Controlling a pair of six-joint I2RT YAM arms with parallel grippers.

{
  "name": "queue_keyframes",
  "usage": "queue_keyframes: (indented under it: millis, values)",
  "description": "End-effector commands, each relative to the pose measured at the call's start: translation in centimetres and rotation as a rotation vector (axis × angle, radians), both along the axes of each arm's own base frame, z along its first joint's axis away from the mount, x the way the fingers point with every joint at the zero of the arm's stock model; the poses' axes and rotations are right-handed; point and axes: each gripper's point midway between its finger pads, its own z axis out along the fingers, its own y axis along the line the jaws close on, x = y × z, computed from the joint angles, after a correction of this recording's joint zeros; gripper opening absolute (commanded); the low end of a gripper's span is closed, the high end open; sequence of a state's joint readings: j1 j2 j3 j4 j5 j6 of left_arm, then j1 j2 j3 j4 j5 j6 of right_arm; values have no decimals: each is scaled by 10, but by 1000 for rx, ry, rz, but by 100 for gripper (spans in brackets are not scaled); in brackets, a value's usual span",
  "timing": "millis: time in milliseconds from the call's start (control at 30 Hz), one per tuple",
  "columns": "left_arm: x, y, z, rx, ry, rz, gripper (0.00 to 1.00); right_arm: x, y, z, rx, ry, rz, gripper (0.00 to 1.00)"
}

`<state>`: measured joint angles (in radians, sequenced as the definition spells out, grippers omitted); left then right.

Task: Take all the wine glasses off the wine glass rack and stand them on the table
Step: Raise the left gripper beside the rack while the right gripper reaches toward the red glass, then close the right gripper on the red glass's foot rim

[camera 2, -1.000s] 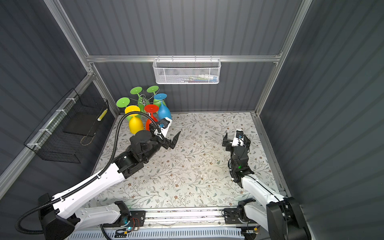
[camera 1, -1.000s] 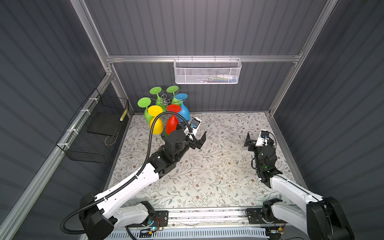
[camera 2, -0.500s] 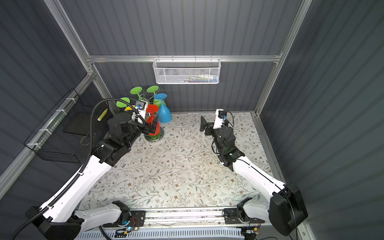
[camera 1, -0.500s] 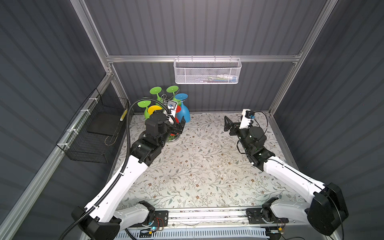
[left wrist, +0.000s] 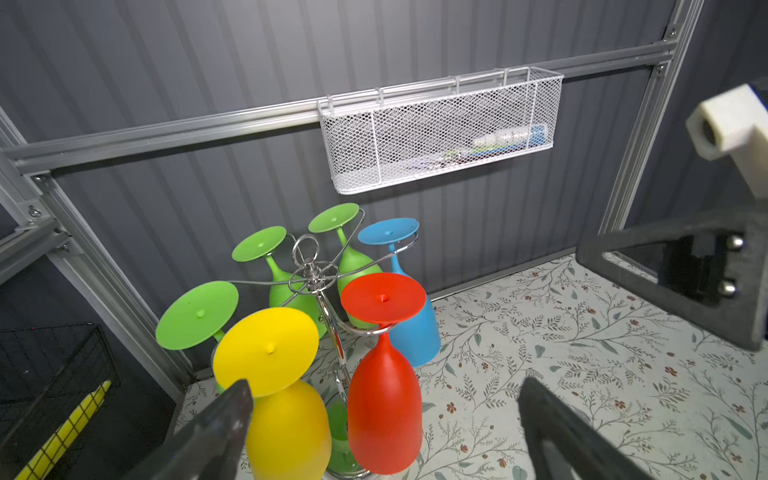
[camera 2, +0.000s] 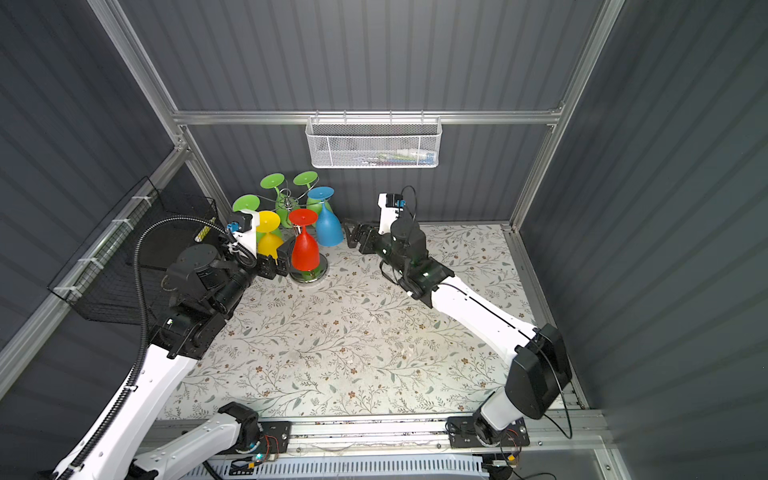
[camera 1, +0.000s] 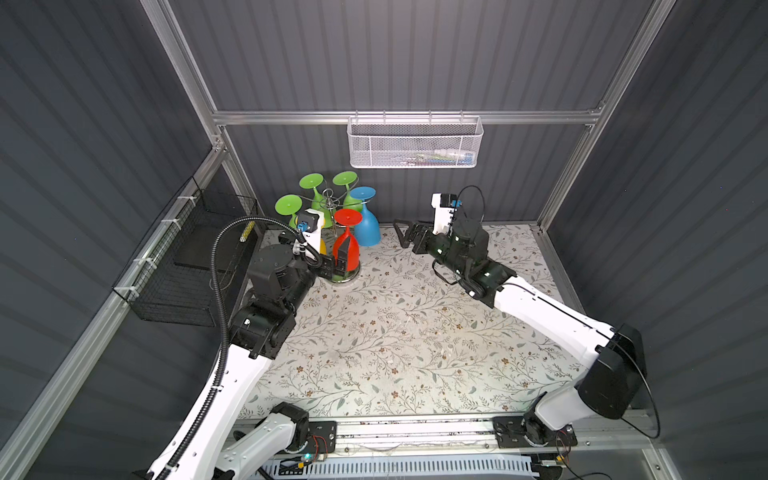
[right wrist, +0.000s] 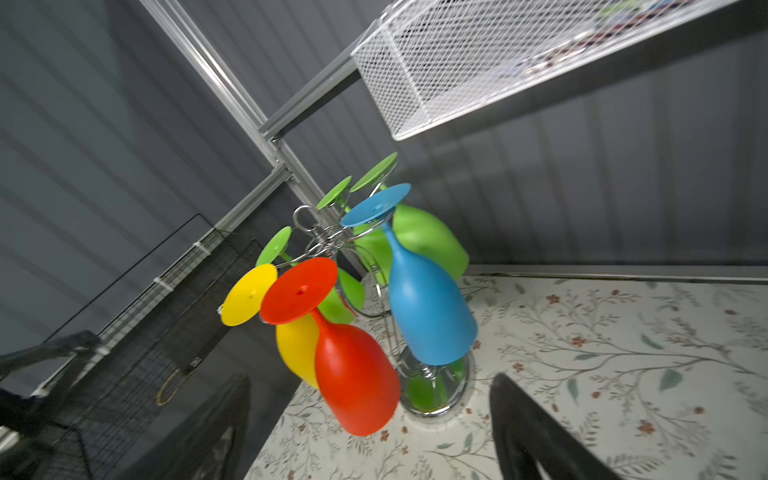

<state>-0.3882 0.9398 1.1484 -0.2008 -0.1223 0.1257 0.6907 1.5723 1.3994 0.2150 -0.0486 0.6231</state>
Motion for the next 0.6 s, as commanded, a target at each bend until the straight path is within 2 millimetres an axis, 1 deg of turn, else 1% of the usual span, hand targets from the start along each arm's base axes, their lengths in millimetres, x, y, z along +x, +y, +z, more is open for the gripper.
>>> queue_keyframes:
  millis: [0,67,133,333,400,500,567]
  values:
    - [-11,5,18,-23,-89,-26,100,-6,19,11,128,128,100,85]
    - [-15,8,21,-27,-106,-30,100,-4,27,10,171,186,127,80]
    - [-19,9,21,-28,-128,-40,100,-4,37,12,222,243,165,78]
    - [-28,8,23,-35,-156,-73,100,1,61,5,370,413,252,67]
    - [-29,8,24,-36,-159,-79,100,-1,70,2,402,462,296,63]
    - [-31,8,24,-40,-164,-80,100,1,78,-2,432,504,309,58]
    - [-32,7,23,-47,-166,-85,100,2,82,-6,438,524,305,57]
